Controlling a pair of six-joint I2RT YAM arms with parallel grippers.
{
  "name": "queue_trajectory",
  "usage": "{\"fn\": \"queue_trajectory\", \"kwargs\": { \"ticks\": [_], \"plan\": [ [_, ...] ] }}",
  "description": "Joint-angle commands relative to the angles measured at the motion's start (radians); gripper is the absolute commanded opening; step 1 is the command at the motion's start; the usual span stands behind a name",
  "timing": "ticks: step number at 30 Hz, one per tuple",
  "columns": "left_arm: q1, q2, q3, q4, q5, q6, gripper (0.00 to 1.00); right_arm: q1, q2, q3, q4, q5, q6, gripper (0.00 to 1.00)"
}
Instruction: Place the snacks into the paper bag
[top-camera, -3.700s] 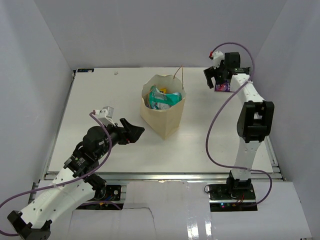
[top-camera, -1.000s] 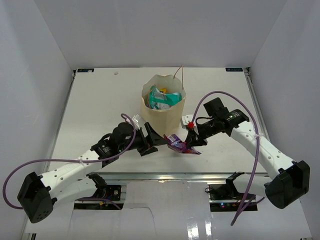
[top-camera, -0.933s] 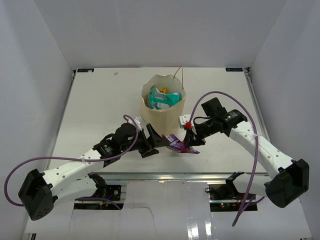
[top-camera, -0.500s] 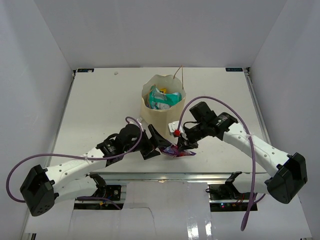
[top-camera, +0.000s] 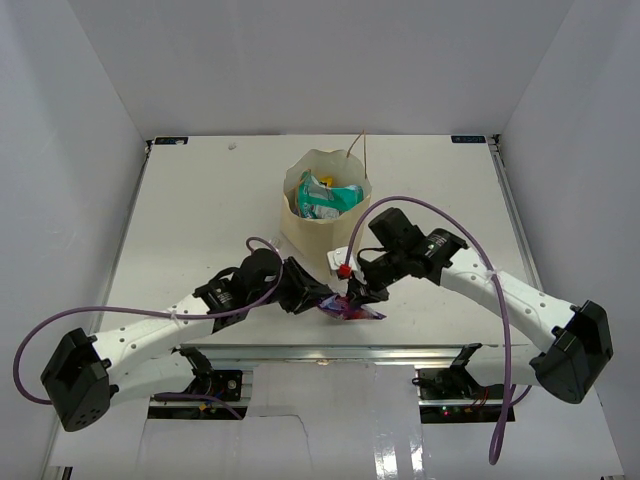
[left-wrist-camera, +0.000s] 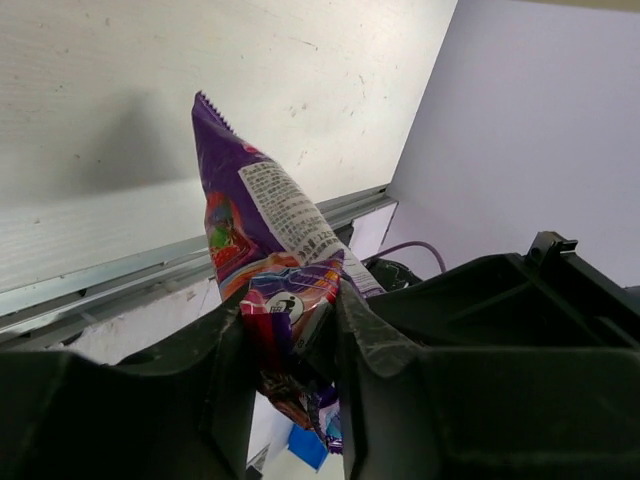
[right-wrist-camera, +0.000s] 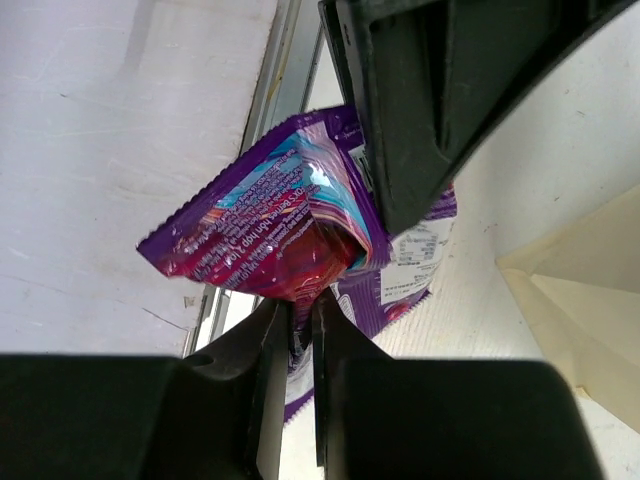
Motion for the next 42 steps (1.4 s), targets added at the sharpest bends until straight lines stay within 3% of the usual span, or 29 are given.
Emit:
{"fn": "queue_trajectory", "kwargs": {
  "ticks": [1, 2, 5, 6, 8, 9, 10, 15, 22, 25, 29, 36, 42],
  "plan": [
    [-0.006, -0.012, 0.023, -0.020, -0.036, -0.009, 0.39, 0.017, -0.006, 0.049, 0.050, -0.033, 0.018, 0.09],
    [-0.004, -0.031, 0.024, -0.028, -0.050, -0.001, 0.35, 0.017, -0.007, 0.049, 0.044, -0.035, 0.015, 0.10],
    [-0.004, -0.063, 0.049, -0.052, -0.073, 0.049, 0.23, 0.017, -0.017, 0.049, 0.011, -0.050, -0.008, 0.27],
    [-0.004, -0.086, 0.072, -0.058, -0.089, 0.076, 0.14, 0.016, -0.026, 0.051, 0.002, -0.053, -0.016, 0.36],
    [-0.004, -0.109, 0.106, -0.083, -0.100, 0.131, 0.08, 0.009, -0.038, 0.063, -0.030, -0.075, -0.043, 0.63],
    [-0.004, -0.126, 0.127, -0.095, -0.109, 0.192, 0.06, 0.003, -0.050, 0.084, -0.067, -0.079, -0.053, 0.99],
    [-0.004, -0.135, 0.176, -0.107, -0.111, 0.226, 0.03, -0.007, -0.055, 0.100, -0.088, -0.087, -0.076, 0.90],
    [-0.004, -0.147, 0.368, -0.190, -0.116, 0.433, 0.00, -0.141, -0.142, 0.202, -0.159, -0.138, -0.123, 0.90],
    [-0.004, 0.003, 0.766, -0.262, -0.028, 0.677, 0.00, -0.343, -0.273, 0.209, -0.154, -0.058, -0.143, 0.90],
    [-0.004, 0.107, 0.973, -0.325, -0.100, 0.775, 0.00, -0.424, -0.302, 0.180, -0.142, -0.046, -0.131, 0.90],
    [0.000, 0.288, 1.240, -0.440, -0.348, 0.910, 0.00, -0.477, -0.323, 0.140, -0.125, -0.017, -0.096, 0.90],
    [0.092, 0.481, 1.417, -0.592, -0.352, 0.972, 0.00, -0.500, -0.368, 0.094, -0.098, 0.028, -0.059, 0.90],
    [0.115, 0.508, 1.376, -0.611, -0.312, 0.988, 0.00, -0.506, -0.382, 0.055, -0.085, 0.039, -0.033, 0.90]
  ]
}}
